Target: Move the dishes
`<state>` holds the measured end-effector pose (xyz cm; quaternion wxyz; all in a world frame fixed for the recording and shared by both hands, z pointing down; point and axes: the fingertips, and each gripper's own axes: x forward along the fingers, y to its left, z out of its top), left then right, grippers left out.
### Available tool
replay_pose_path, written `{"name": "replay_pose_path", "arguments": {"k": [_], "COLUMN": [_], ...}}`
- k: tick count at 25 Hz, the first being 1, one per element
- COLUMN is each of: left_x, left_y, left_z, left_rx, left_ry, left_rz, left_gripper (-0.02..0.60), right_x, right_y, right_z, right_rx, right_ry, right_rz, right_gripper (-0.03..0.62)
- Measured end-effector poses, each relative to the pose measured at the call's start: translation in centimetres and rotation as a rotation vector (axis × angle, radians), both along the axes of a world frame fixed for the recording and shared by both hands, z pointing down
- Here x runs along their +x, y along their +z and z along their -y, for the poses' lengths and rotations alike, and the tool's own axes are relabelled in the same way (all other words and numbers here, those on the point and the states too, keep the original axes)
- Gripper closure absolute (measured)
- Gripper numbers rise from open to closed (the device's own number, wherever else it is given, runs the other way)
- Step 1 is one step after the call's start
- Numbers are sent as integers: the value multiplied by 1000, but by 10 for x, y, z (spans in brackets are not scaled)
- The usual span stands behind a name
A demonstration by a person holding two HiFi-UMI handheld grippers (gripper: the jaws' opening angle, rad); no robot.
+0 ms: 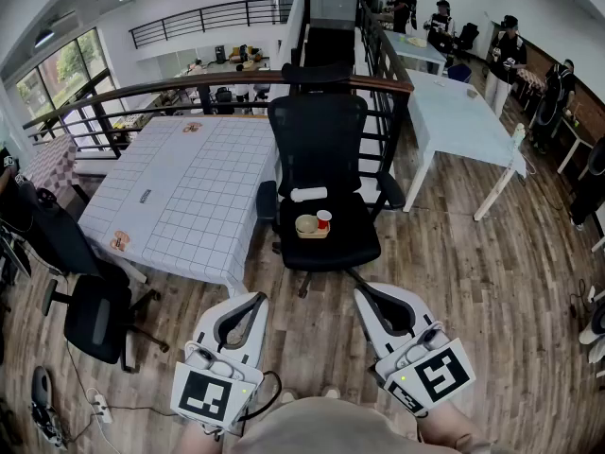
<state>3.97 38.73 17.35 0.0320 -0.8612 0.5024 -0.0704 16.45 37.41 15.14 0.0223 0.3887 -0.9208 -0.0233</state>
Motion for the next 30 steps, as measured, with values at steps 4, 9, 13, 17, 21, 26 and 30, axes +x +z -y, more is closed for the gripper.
{"name": "replay_pose_path", "arguments": {"k": [4,9,13,17,21,26,30], "left_x": [1,7,17,29,40,59,72], "left_y": [3,1,-3,-5,-1,2,7], "left_z": [0,0,-1,-1,0,-1,-1], "left_rx": [-10,-14,9,14,3,2,-4], "left_ry": [4,9,10,16,14,6,8], "left_rz": [-1,-15,12,20,17,19,24], "left_gripper": [568,568,568,568,568,568,568], "right_x": [3,9,17,27,36,54,66], "right_y": [6,5,4,4,7,11,16], "right_z": [1,-2,-4,-5,-6,-6,-3], "right_rx": [-15,-17,-13,-18,-25,-23,-23], "right_ry": [15,13,10,10,-3,-16,-15], "right_rz": [7,14,22,22,20,19,34], "right_gripper": [571,571,571,571,571,571,571]}}
